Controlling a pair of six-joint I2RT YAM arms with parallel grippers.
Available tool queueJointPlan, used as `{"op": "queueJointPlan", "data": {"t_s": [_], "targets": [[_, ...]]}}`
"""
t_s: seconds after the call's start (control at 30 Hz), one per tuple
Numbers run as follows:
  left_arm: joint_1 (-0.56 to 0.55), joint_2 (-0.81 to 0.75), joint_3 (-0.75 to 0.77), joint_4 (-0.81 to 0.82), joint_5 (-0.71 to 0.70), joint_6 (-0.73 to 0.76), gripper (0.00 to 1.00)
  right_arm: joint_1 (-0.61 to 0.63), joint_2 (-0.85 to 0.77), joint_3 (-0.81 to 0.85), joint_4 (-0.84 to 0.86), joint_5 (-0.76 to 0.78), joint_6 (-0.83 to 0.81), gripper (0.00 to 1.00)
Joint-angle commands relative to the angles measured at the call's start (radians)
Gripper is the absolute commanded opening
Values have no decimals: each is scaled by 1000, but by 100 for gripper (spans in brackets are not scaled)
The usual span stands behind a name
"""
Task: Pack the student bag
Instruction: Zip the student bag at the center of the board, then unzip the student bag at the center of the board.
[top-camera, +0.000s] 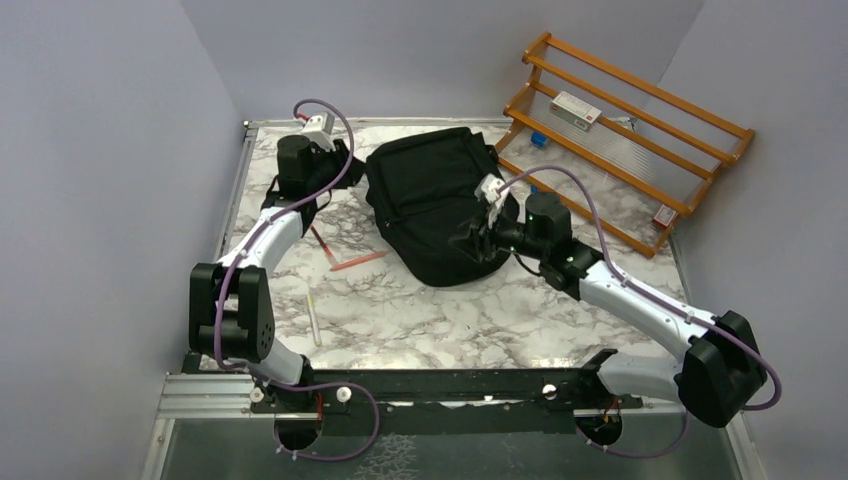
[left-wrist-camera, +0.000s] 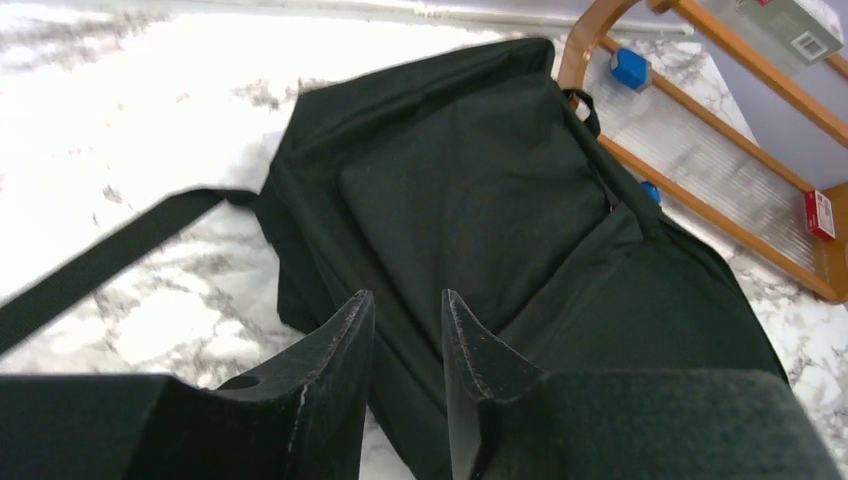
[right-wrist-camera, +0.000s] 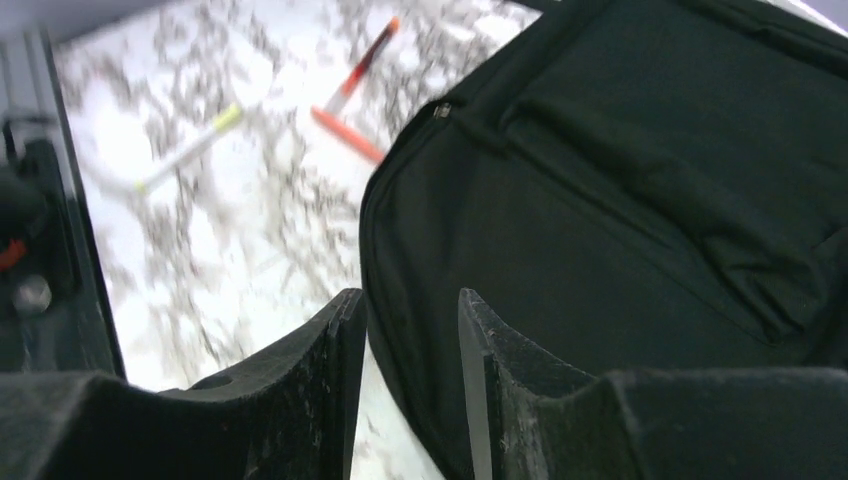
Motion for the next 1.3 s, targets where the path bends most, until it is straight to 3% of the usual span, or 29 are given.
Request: {"op": "queueJointPlan", "data": {"t_s": [0.0, 0.3, 0.8, 1.27], "targets": [[-18, -55, -92, -11, -5, -67, 35, 3, 82, 146, 63, 150, 284, 44], [-78, -87, -218, 4, -48, -137, 43, 3, 285, 327, -12, 338, 532, 46], [-153, -38, -299, 17, -92, -147, 47, -17, 509, 580, -290, 649, 411, 51], [-163, -73, -339, -1, -105, -139, 46, -197, 814, 922, -473, 512, 383, 47]]}}
